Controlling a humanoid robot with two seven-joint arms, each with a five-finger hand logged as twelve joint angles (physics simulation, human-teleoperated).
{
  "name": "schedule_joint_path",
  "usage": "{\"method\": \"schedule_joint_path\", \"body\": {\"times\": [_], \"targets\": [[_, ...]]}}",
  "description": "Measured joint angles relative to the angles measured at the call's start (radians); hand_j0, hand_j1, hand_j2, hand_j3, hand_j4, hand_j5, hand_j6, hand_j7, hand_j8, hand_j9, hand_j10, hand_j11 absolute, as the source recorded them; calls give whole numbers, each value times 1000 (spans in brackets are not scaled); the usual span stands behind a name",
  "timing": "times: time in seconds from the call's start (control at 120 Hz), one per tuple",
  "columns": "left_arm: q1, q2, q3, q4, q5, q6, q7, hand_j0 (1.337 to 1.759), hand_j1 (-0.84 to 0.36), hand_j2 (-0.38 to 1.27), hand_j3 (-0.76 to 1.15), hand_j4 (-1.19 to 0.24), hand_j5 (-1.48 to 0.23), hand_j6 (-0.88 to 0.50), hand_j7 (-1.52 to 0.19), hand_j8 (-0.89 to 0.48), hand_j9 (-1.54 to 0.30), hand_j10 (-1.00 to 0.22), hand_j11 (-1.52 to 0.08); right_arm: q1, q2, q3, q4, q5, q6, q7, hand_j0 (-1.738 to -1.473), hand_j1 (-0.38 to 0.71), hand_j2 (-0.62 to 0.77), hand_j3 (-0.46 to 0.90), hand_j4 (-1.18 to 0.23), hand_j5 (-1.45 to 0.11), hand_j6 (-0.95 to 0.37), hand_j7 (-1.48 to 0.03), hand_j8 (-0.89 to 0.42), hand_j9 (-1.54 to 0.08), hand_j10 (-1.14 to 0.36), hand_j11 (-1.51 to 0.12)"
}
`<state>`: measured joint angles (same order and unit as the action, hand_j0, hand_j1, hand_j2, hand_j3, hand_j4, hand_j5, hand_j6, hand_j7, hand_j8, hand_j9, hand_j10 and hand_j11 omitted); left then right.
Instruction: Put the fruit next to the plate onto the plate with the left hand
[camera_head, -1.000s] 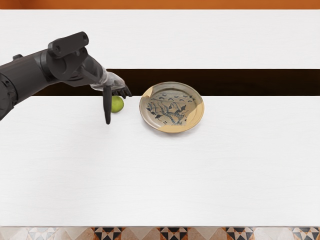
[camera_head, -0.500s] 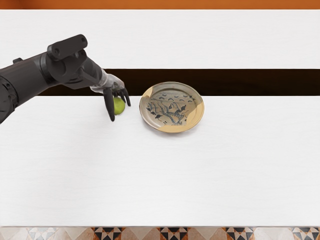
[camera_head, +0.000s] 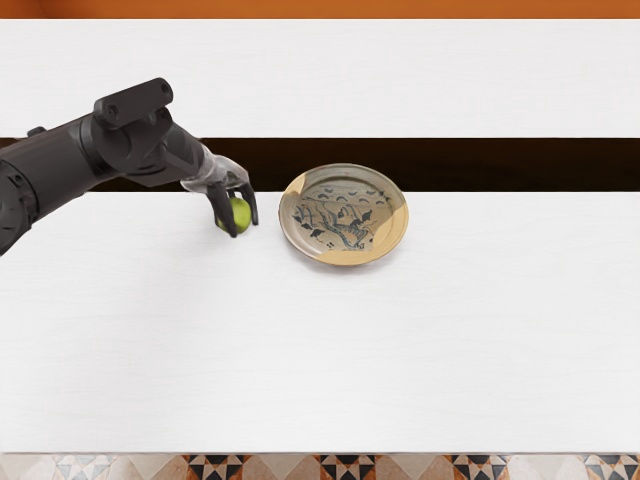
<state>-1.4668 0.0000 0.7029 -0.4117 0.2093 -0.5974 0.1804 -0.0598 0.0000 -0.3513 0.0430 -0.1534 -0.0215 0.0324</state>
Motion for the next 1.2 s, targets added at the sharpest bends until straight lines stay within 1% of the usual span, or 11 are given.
{"method": "schedule_joint_path", "body": {"times": [0.308,0.342,0.408,0.433,0.492,0.667,0.708,0.975,1.008,1.017,1.2], "targets": [[-13,0,3,-16,13,-5,6,1656,-495,194,0,-673,-819,385,-1130,435,-1219,-551,-964,0,0,0,0,0,0,0,-1658,-349,0,0,0,0,-1,0,0,0,0,0],[-26,0,-1,-25,15,-8,7,1655,-491,188,0,-646,-847,234,-1103,283,-1153,-557,-969,0,0,0,0,0,0,0,-1658,-349,0,0,0,0,0,0,0,0,0,0],[-40,0,-14,-37,15,-11,8,1654,-479,197,0,-692,-899,-37,-1080,-2,-1115,-562,-981,0,0,0,0,0,0,0,-1658,-349,0,0,0,0,0,0,0,0,0,0],[-47,0,-21,-40,15,-12,8,1654,-476,200,0,-691,-912,-72,-1073,-78,-1106,-566,-986,0,0,0,0,0,0,0,-1658,-349,0,0,0,0,0,0,0,0,0,0],[-61,0,-37,-44,15,-12,9,1651,-451,184,0,-712,-932,-114,-1065,-130,-1100,-583,-1000,0,0,0,0,0,0,0,-1658,-349,0,0,0,0,-1,0,0,0,0,0],[-123,0,-89,-48,14,-13,11,1646,-433,206,0,-733,-975,-161,-1068,-170,-1107,-600,-1028,0,0,0,0,0,0,0,-1658,-349,0,0,0,0,-1,0,0,0,0,0],[-129,0,-97,-48,14,-14,11,1645,-407,123,0,-727,-990,-163,-1069,-166,-1105,-604,-1039,0,0,0,0,0,0,0,-1658,-349,0,0,0,0,-1,0,0,0,0,0],[-177,0,-116,-52,17,-15,10,1643,-446,235,0,-712,-988,-177,-1019,-192,-1057,-596,-1054,0,0,0,0,0,0,0,-1658,-349,0,0,0,0,-1,0,-1,0,0,0],[-179,0,-118,-60,17,-15,10,1642,-447,239,0,-709,-987,-175,-1015,-189,-1053,-592,-1055,0,0,0,0,0,0,0,-1658,-349,0,0,0,0,-1,0,-1,0,0,0],[-179,0,-118,-62,17,-15,10,1641,-442,193,0,-706,-991,-174,-1017,-189,-1055,-591,-1058,0,0,0,0,0,0,0,-1658,-349,0,0,0,0,-1,0,-1,0,0,0],[-176,0,-195,-157,17,-16,2,1642,-455,272,0,-694,-996,-172,-1006,-188,-1040,-586,-1053,0,0,0,0,0,0,0,-1658,-349,0,0,0,0,-1,0,-1,0,0,0]]}}
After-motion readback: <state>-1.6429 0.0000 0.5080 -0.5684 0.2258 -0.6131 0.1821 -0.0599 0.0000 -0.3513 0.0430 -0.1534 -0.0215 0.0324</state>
